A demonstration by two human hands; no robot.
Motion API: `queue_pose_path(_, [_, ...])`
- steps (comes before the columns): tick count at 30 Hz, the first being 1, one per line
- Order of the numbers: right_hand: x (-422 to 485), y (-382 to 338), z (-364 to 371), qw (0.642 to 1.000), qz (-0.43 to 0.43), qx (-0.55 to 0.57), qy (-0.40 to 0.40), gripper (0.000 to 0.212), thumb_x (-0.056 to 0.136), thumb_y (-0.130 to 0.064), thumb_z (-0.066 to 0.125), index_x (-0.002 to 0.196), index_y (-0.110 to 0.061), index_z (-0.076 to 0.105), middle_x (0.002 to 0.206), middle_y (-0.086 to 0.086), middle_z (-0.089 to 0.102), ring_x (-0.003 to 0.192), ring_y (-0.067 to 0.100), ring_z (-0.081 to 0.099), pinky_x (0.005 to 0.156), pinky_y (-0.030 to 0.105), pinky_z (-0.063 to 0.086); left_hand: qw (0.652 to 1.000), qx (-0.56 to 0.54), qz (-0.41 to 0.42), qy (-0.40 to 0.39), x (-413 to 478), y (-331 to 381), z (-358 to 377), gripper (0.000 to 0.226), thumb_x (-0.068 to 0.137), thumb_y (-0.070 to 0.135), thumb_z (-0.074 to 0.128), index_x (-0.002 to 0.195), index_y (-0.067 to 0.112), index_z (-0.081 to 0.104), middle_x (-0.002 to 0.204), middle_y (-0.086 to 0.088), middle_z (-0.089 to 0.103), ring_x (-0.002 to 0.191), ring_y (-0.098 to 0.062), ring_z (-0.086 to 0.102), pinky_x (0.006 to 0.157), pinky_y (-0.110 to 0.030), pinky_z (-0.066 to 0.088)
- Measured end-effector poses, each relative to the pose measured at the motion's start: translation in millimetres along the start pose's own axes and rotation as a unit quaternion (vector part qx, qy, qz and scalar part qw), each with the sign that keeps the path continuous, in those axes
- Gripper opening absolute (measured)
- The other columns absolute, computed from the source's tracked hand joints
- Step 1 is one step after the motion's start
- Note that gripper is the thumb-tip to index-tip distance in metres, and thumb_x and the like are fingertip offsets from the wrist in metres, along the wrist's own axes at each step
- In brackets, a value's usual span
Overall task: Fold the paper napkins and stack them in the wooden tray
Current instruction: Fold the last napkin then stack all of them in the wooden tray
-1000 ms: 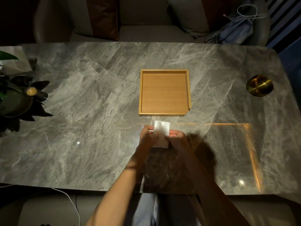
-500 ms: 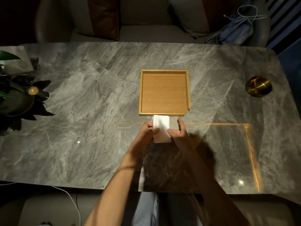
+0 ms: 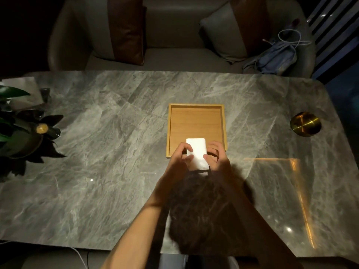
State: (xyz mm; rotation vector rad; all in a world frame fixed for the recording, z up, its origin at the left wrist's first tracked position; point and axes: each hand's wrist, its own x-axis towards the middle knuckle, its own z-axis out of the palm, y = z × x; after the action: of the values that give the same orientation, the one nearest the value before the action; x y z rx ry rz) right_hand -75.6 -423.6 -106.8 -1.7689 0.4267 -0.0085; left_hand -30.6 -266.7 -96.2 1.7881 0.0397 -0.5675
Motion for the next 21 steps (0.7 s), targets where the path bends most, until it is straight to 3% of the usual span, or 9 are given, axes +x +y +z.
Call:
queue_pose_path(3, [19.8, -5.3, -2.2, 0.999, -0.015, -0.044, 0.005, 0.029, 0.089, -0.009, 0.063, 0.114, -0.022, 0.063, 0.111, -0.013, 0.068, 0.106, 0.006, 0.065, 0.085, 0.01, 0.05, 0.999, 0.036, 0.013, -0.009, 18.9, 14.4, -4.8, 0.027, 0.098, -0.005, 0.052, 0.12, 0.009, 0.059, 0.12, -0.008, 0.06, 0.098, -0.015, 0.06, 0.074, -0.021, 0.057])
queue_pose_path(8, [67.5, -15.9, -8.9, 0.997, 0.062, 0.007, -0.045, 0.034, 0.091, 0.003, 0.061, 0.121, -0.012, 0.067, 0.118, -0.003, 0.068, 0.111, 0.017, 0.064, 0.081, 0.009, 0.051, 0.994, 0.081, 0.027, -0.064, 61.3, 25.9, -14.4, 0.058, 0.092, -0.02, 0.052, 0.146, 0.0, 0.043, 0.148, -0.013, 0.046, 0.126, -0.022, 0.053, 0.087, -0.006, 0.05])
queue_pose_path(10, [86.3, -19.4, -9.2, 0.996, 0.054, -0.025, -0.062, 0.04, 0.089, 0.007, 0.06, 0.125, -0.008, 0.065, 0.105, -0.011, 0.069, 0.098, 0.009, 0.065, 0.074, 0.007, 0.049, 0.989, 0.121, 0.053, -0.071, 79.1, 25.8, -17.4, 0.069, 0.088, -0.024, 0.055, 0.15, -0.004, 0.035, 0.154, -0.019, 0.039, 0.137, -0.022, 0.042, 0.096, -0.002, 0.04])
queue_pose_path(12, [103.3, -15.8, -6.8, 0.993, 0.034, -0.076, -0.082, 0.046, 0.087, 0.012, 0.059, 0.129, -0.004, 0.062, 0.074, -0.02, 0.059, 0.068, -0.002, 0.057, 0.063, 0.007, 0.044, 0.984, 0.147, 0.066, -0.071, 95.3, 24.0, -18.7, 0.075, 0.086, -0.025, 0.058, 0.152, -0.006, 0.029, 0.157, -0.022, 0.033, 0.14, -0.018, 0.033, 0.099, 0.004, 0.03])
queue_pose_path(14, [115.4, -11.8, -1.8, 0.99, 0.041, -0.103, -0.093, 0.05, 0.085, 0.013, 0.059, 0.133, -0.001, 0.06, 0.073, -0.01, 0.055, 0.061, -0.003, 0.052, 0.062, 0.008, 0.04, 0.978, 0.182, 0.071, -0.067, 107.3, 19.3, -16.9, 0.076, 0.085, -0.024, 0.059, 0.152, -0.009, 0.026, 0.157, -0.026, 0.03, 0.147, -0.027, 0.029, 0.111, -0.009, 0.029])
queue_pose_path(15, [116.6, -14.5, 1.8, 0.988, 0.053, -0.104, -0.099, 0.051, 0.086, 0.009, 0.06, 0.136, -0.002, 0.058, 0.086, 0.001, 0.063, 0.074, -0.003, 0.057, 0.069, 0.01, 0.043, 0.975, 0.201, 0.072, -0.066, 110.1, 17.8, -15.1, 0.075, 0.084, -0.021, 0.061, 0.151, -0.01, 0.027, 0.155, -0.029, 0.032, 0.146, -0.036, 0.031, 0.116, -0.023, 0.033])
queue_pose_path(17, [116.6, -12.4, 6.4, 0.981, 0.03, -0.159, -0.11, 0.054, 0.093, -0.022, 0.064, 0.142, -0.003, 0.052, 0.123, 0.022, 0.062, 0.111, 0.023, 0.059, 0.093, 0.026, 0.044, 0.971, 0.222, 0.076, -0.047, 111.8, 14.0, -8.6, 0.071, 0.085, -0.007, 0.061, 0.15, -0.003, 0.034, 0.146, -0.034, 0.039, 0.133, -0.045, 0.042, 0.109, -0.045, 0.042])
queue_pose_path(19, [113.7, -10.8, 8.1, 0.96, -0.02, -0.251, -0.12, 0.074, 0.089, -0.046, 0.058, 0.147, -0.002, 0.044, 0.125, 0.032, 0.056, 0.117, 0.039, 0.053, 0.098, 0.036, 0.04, 0.975, 0.215, 0.064, 0.007, 110.2, 12.9, -2.7, 0.06, 0.087, 0.01, 0.054, 0.145, 0.014, 0.041, 0.137, -0.03, 0.049, 0.121, -0.043, 0.051, 0.097, -0.046, 0.05])
queue_pose_path(21, [114.6, -11.1, 7.1, 0.954, -0.033, -0.287, -0.086, 0.064, 0.094, -0.033, 0.065, 0.148, -0.005, 0.043, 0.116, 0.029, 0.058, 0.112, 0.036, 0.053, 0.093, 0.035, 0.04, 0.978, 0.202, 0.036, 0.032, 109.1, 11.8, 1.8, 0.049, 0.091, 0.015, 0.055, 0.14, 0.011, 0.048, 0.131, -0.026, 0.055, 0.117, -0.042, 0.056, 0.092, -0.052, 0.054])
